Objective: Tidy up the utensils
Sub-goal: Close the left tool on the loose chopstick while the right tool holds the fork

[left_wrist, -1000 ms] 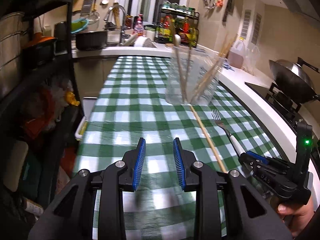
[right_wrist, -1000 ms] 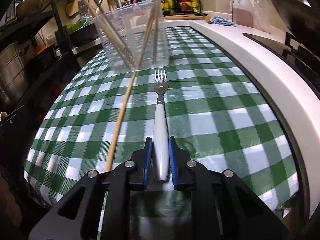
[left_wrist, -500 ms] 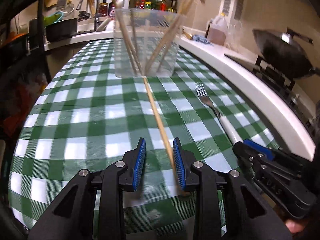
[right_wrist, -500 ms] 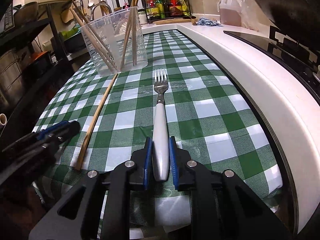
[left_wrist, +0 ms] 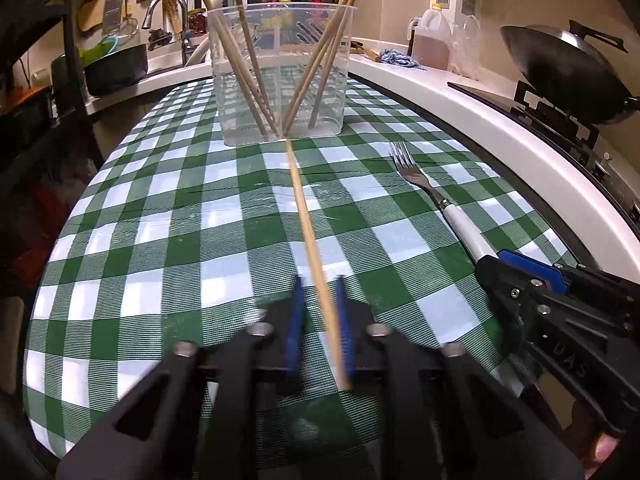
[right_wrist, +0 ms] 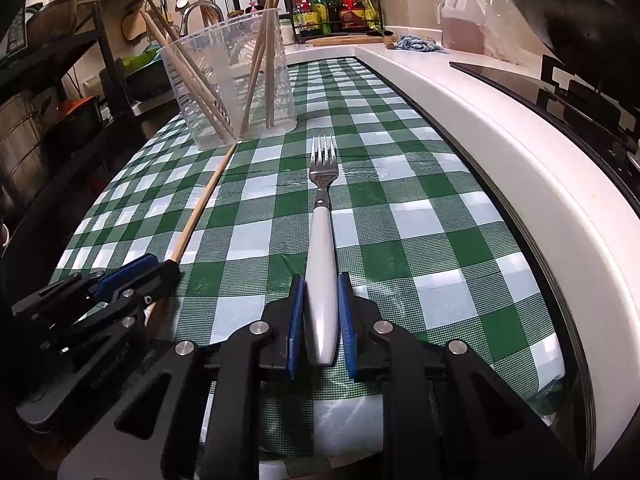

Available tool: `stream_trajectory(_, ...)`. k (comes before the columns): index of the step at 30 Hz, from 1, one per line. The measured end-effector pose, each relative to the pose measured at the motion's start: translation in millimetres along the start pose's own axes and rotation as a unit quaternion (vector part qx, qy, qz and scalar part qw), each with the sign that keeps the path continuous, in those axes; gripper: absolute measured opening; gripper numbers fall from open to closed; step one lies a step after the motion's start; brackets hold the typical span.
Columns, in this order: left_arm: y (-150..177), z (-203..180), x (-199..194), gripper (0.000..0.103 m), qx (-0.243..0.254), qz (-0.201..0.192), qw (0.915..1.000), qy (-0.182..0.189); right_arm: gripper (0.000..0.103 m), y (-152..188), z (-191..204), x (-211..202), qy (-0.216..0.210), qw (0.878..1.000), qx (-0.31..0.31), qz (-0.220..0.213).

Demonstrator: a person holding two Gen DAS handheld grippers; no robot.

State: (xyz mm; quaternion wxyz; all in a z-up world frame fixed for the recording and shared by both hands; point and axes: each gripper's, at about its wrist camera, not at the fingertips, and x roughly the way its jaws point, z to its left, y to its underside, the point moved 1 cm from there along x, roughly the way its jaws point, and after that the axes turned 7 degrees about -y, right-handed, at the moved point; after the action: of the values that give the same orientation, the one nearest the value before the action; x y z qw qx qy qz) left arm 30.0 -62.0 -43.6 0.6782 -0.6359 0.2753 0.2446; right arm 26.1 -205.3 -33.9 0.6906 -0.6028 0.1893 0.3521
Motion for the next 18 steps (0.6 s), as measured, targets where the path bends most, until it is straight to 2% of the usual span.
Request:
stream_trajectory(10, 8.5, 40.9, -15.0, 0.007, -0.027, -0.007, 0.9994, -0.02, 0.018, -3.2, 14.5, 0.3, -0.004, 1.0, -0.005, 0.006)
stream_trajectory(18, 19.8, 62.4, -19.7, 0.007, -0.049, -0.001, 0.9987, -0.013, 0.018, 1.8, 20.7, 5.0, -0.006, 1.0, -0.018, 0.009)
